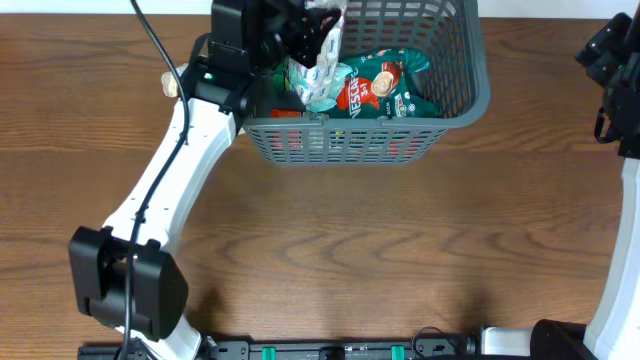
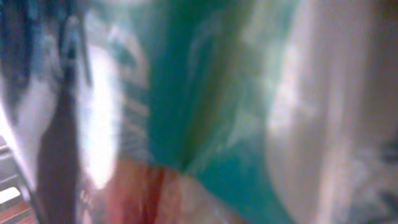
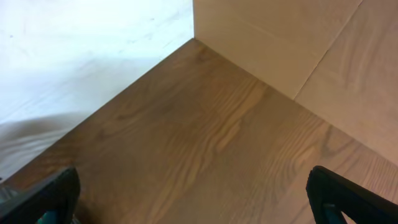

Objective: Pack container
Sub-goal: 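Carry the tissue pack with the left gripper and release it into the basket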

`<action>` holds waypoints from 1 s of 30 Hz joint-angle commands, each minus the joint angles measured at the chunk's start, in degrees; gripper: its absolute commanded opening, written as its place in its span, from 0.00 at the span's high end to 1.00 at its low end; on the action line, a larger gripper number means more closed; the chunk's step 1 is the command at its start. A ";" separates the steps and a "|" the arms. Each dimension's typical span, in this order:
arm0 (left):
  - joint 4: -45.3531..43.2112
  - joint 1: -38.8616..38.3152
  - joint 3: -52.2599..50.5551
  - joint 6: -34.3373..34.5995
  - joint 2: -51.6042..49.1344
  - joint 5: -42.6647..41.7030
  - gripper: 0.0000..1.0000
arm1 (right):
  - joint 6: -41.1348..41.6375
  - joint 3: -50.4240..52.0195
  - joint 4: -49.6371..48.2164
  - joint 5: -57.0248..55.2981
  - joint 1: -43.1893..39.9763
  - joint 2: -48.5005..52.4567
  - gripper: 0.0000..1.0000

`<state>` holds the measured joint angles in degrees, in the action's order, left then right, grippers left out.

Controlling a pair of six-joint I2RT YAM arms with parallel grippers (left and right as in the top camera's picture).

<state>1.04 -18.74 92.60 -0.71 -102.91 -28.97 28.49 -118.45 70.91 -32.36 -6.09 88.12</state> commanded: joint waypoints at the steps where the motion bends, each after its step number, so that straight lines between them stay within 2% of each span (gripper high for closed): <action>1: -0.44 0.28 0.70 -2.03 -0.61 0.04 0.94 | 0.85 -0.04 0.07 -0.37 -0.22 0.17 0.01; 3: 1.55 0.28 0.70 -2.03 -0.83 0.04 0.94 | 0.85 -0.04 0.04 -0.37 -0.22 0.17 0.01; 4: 2.58 0.28 0.66 -2.03 -0.85 0.04 0.85 | 0.85 -0.04 0.07 -0.37 -0.22 0.17 0.01; 5: 3.43 0.28 0.66 -2.01 -0.83 0.02 0.62 | 0.85 -0.04 0.07 -0.37 -0.22 0.17 0.01; 6: 4.17 0.28 0.66 -2.01 -0.83 0.02 0.44 | 0.85 -0.04 0.07 -0.37 -0.22 0.17 0.01; 8: 4.96 0.28 0.66 -2.01 -0.83 0.02 0.20 | 0.85 -0.04 0.07 -0.37 -0.22 0.17 0.01; 9: 5.25 0.28 0.66 -1.99 -0.83 0.00 0.04 | 0.85 -0.04 0.04 -0.37 -0.22 0.17 0.01; 10: 5.44 0.22 0.66 -1.99 -0.81 0.00 0.01 | 0.85 -0.04 0.04 -0.37 -0.22 0.17 0.01; 22: 2.25 -0.07 0.68 -1.99 3.30 1.09 0.01 | 0.85 -0.04 0.04 -0.37 -0.22 0.17 0.01; 26: 2.86 0.52 0.70 -1.99 8.48 12.79 0.01 | 0.85 -0.04 0.04 -0.37 -0.22 0.17 0.01; 30: 6.23 1.90 0.70 -1.99 14.40 29.59 0.01 | 0.85 -0.04 0.07 -0.37 -0.22 0.17 0.01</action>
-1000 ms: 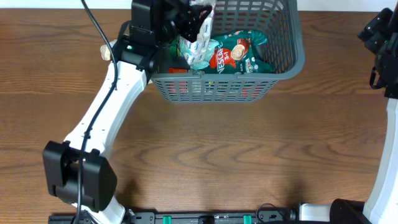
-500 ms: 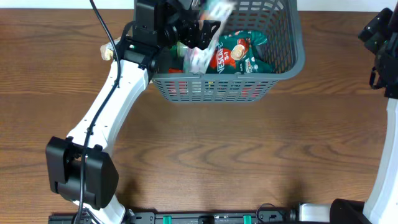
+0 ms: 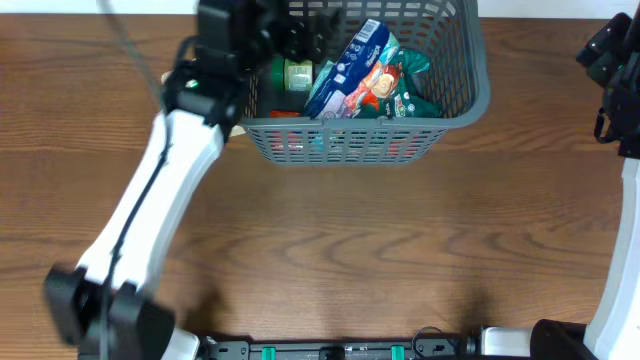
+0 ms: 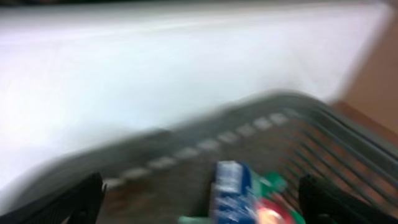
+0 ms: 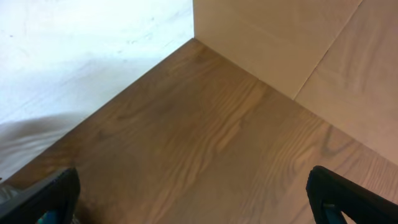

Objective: Pack container
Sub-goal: 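Carry the tissue pack with the left gripper and release it into the basket, then move the left gripper to the crumpled plastic bag and grasp it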

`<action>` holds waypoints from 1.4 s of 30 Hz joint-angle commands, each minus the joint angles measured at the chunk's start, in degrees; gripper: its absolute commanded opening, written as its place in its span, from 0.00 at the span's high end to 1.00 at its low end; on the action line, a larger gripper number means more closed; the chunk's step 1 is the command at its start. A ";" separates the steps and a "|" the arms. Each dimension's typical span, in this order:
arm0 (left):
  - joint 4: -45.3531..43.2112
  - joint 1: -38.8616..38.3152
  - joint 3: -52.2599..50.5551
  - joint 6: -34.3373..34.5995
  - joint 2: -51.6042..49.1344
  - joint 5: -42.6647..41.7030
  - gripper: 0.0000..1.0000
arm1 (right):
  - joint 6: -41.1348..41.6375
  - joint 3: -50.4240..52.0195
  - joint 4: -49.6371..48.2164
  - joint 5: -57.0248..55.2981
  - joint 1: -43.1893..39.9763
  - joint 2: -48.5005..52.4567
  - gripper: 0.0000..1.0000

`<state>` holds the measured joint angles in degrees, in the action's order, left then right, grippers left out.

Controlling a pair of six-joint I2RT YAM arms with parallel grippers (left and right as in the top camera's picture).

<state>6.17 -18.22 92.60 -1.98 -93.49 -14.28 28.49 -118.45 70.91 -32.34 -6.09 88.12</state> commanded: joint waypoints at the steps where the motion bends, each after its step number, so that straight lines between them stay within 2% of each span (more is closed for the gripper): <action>1: 2.99 1.90 0.72 -0.72 6.49 19.85 0.01 | 0.85 -0.04 0.07 -0.39 -0.22 0.17 0.01; 6: 14.23 5.38 0.72 -0.17 11.96 39.30 0.01 | 0.83 -0.04 0.04 -0.39 -0.22 0.17 0.01; 9: 22.71 8.61 0.70 6.05 14.12 43.74 0.02 | 0.85 -0.04 0.07 -0.39 -0.22 0.17 0.01; 12: 31.26 12.09 0.70 14.88 14.75 43.65 0.01 | 0.85 -0.04 0.04 -0.39 -0.22 0.17 0.01; 15: 38.53 15.58 0.70 19.96 13.90 40.59 0.01 | 0.85 -0.04 0.04 -0.39 -0.22 0.17 0.01; 19: 43.28 19.15 0.70 20.06 11.23 33.11 0.01 | 0.85 -0.04 0.04 -0.39 -0.22 0.17 0.01; 27: 45.00 19.98 0.63 18.36 9.49 33.03 0.01 | 0.85 -0.04 0.07 -0.39 -0.22 0.17 0.01; 36: 47.50 20.57 0.63 19.87 6.64 32.72 0.01 | 0.85 -0.04 0.04 -0.39 -0.22 0.17 0.01; 42: 46.42 20.68 0.66 19.47 -0.26 25.31 0.01 | 0.85 -0.04 0.04 -0.39 -0.22 0.17 0.01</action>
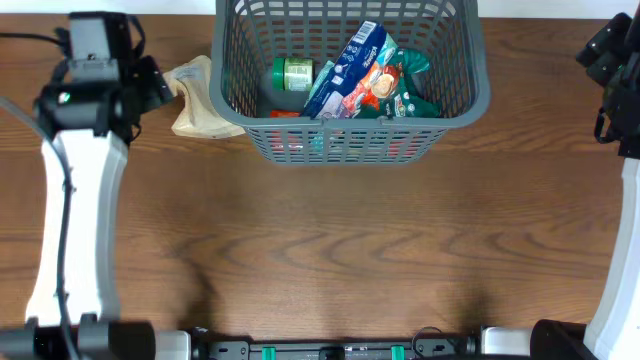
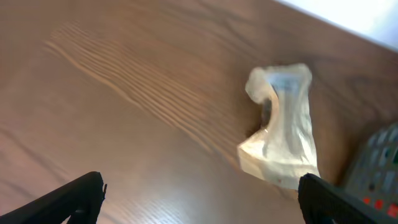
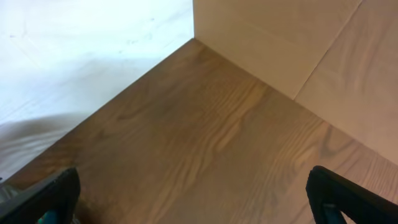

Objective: Pack container
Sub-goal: 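Move the left gripper to the crumpled plastic bag and grasp it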

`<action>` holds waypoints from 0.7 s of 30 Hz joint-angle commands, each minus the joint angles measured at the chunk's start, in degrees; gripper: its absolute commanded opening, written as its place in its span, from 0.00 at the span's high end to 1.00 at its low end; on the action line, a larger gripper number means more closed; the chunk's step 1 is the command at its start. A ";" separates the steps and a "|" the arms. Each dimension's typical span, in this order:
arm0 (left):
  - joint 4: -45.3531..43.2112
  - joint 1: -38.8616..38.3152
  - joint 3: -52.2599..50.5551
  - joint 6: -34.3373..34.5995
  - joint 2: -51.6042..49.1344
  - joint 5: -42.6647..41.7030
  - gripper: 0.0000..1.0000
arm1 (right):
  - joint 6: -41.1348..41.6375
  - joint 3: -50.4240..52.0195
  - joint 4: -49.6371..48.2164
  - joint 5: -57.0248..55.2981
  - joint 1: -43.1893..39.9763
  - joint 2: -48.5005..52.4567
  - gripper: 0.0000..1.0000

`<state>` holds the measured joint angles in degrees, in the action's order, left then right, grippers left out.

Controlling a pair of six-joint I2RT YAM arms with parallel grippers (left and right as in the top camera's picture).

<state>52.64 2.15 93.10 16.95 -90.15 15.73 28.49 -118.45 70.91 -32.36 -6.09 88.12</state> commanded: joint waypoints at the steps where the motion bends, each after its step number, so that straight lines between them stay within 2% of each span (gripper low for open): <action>1: -0.09 0.31 0.22 0.85 -5.16 -5.53 0.01 | 0.85 -0.04 0.07 -0.37 -0.22 0.17 0.01; 7: -0.33 0.35 3.19 0.94 -13.00 -10.80 0.01 | 0.83 -0.04 0.07 -0.37 -0.22 0.17 0.01; 14: -1.31 2.34 13.31 1.99 -20.37 -23.98 0.01 | 0.85 -0.04 0.04 -0.37 -0.22 0.17 0.01; 21: -1.07 2.91 17.35 3.13 -25.99 -25.79 0.01 | 0.85 -0.04 0.07 -0.37 -0.22 0.17 0.01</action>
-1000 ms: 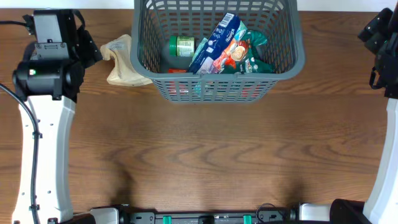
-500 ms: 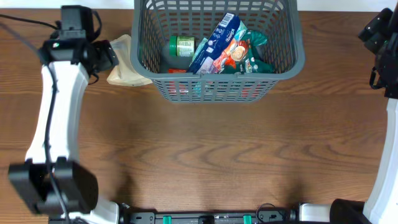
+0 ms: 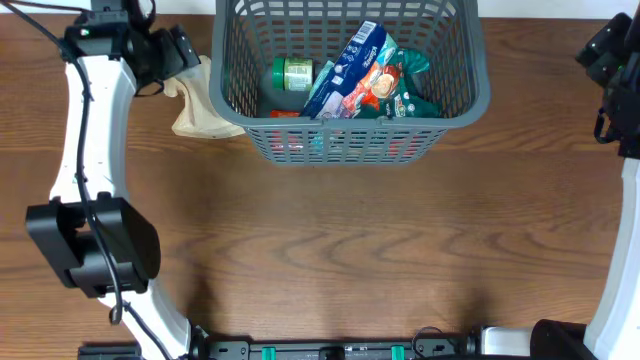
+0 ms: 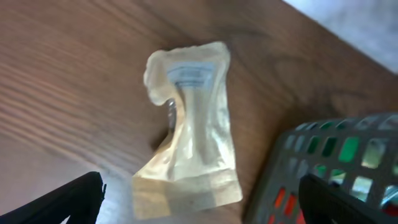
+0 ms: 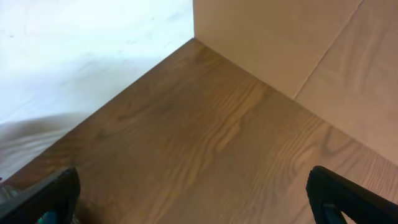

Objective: Pack container
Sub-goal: 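Move the left gripper to the crumpled plastic bag and grasp it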

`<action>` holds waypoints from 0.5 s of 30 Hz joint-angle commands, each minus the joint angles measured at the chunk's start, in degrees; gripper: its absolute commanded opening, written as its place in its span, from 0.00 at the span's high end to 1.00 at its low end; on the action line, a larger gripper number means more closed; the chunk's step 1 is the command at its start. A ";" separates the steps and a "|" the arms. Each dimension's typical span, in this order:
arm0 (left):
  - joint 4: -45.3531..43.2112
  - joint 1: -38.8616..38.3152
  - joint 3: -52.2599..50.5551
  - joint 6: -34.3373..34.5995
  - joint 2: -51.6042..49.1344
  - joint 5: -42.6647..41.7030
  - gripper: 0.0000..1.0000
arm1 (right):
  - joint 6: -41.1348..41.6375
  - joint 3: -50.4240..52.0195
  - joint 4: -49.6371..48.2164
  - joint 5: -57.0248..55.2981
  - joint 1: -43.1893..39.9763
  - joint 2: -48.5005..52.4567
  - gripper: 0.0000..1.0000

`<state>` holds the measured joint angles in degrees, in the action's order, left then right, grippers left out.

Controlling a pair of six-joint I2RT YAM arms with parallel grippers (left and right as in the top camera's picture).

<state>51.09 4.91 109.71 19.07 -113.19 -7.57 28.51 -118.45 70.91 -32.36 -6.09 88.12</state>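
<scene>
A grey plastic basket (image 3: 460, 70) at the table's back holds a green jar (image 3: 292, 73), a blue packet (image 3: 345, 62) and a green Nescafe packet (image 3: 385, 85). A crumpled beige pouch (image 3: 192, 110) lies on the table against the basket's left wall, also seen as the beige pouch (image 4: 189, 140) beside the basket corner (image 4: 323, 155). My left gripper (image 3: 178, 52) hovers open just above the pouch, empty; its fingertips (image 4: 81, 193) straddle the pouch's lower end. My right gripper (image 5: 193, 205) is open over bare wood at the far right.
The right arm (image 3: 615, 70) stays at the table's right edge. The brown wooden table (image 3: 330, 240) spreads in front of the basket. A pale wall and light panel (image 5: 292, 43) lie behind the right wrist.
My left gripper has moved right and nearer to the beige pouch, which now fills the middle of the wrist view beside the basket corner. The right arm has not moved.
My left gripper was in the basket with a packet pressed against its camera. Then it was open above the basket, the blue packet left inside. It then stood to the left of the basket, over the table, and now hovers over the beige pouch.
</scene>
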 commanded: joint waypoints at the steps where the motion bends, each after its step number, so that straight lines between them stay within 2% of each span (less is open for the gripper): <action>1: 0.48 0.15 0.74 1.01 -3.76 -2.51 0.01 | 0.81 -0.04 0.07 -0.37 -0.22 0.17 0.01; 15: -1.22 0.15 0.74 1.01 -14.32 -2.49 0.01 | 0.83 -0.04 0.04 -0.37 -0.22 0.17 0.01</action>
<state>49.82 4.93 109.97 19.53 -125.64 -9.69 28.49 -118.45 70.91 -32.36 -6.09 88.12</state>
